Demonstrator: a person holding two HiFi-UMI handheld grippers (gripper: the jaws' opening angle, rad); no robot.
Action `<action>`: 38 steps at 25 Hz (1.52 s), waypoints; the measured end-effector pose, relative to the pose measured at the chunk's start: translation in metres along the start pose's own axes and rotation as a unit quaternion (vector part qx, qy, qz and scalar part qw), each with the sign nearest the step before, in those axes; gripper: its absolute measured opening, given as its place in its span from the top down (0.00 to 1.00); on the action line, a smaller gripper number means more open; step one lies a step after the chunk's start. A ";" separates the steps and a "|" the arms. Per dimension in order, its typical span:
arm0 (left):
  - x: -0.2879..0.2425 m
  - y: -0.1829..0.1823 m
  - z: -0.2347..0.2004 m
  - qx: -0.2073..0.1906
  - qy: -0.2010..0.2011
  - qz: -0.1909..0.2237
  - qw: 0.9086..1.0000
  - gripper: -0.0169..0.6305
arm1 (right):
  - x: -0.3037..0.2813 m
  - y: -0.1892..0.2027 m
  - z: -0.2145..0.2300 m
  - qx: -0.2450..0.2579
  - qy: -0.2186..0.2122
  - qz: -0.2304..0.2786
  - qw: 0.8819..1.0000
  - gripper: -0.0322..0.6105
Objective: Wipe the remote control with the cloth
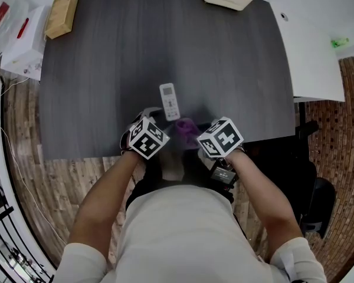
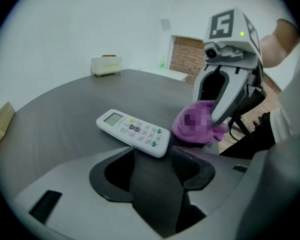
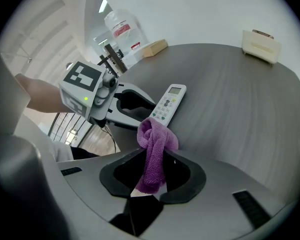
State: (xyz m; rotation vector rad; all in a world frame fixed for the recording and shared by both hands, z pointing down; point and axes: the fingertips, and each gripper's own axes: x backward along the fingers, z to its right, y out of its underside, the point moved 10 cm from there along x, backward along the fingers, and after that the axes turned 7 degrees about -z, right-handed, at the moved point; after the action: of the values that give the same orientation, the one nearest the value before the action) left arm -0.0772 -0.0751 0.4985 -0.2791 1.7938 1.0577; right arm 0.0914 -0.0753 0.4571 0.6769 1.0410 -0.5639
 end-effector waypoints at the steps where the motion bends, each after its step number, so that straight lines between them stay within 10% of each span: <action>1: 0.001 0.002 -0.001 -0.007 0.007 0.001 1.000 0.61 | 0.001 0.002 -0.001 0.000 -0.001 0.001 1.000 0.79; 10: 0.032 0.003 -0.036 -0.030 0.009 0.020 0.999 0.61 | 0.011 0.004 0.004 -0.014 0.035 0.041 0.998 0.79; 14: 0.030 -0.005 -0.042 0.082 -0.003 0.025 0.996 0.61 | 0.014 0.005 0.009 -0.029 0.049 0.057 0.997 0.79; 20: 0.009 -0.026 -0.031 0.270 -0.002 0.055 0.961 0.58 | 0.029 0.013 0.022 -0.093 0.074 0.105 0.987 0.79; 28: -0.019 -0.049 -0.028 0.225 -0.089 -0.023 0.970 0.53 | 0.041 0.022 0.034 -0.130 0.088 0.114 0.981 0.79; 38: -0.026 -0.052 -0.027 0.227 -0.110 -0.022 0.967 0.53 | 0.038 0.021 0.029 -0.131 0.085 0.116 0.981 0.79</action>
State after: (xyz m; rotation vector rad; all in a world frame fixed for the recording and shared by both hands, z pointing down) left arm -0.0504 -0.1333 0.4955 0.0762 1.7602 0.5937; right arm 0.1387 -0.0866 0.4377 0.6088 1.1525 -0.1629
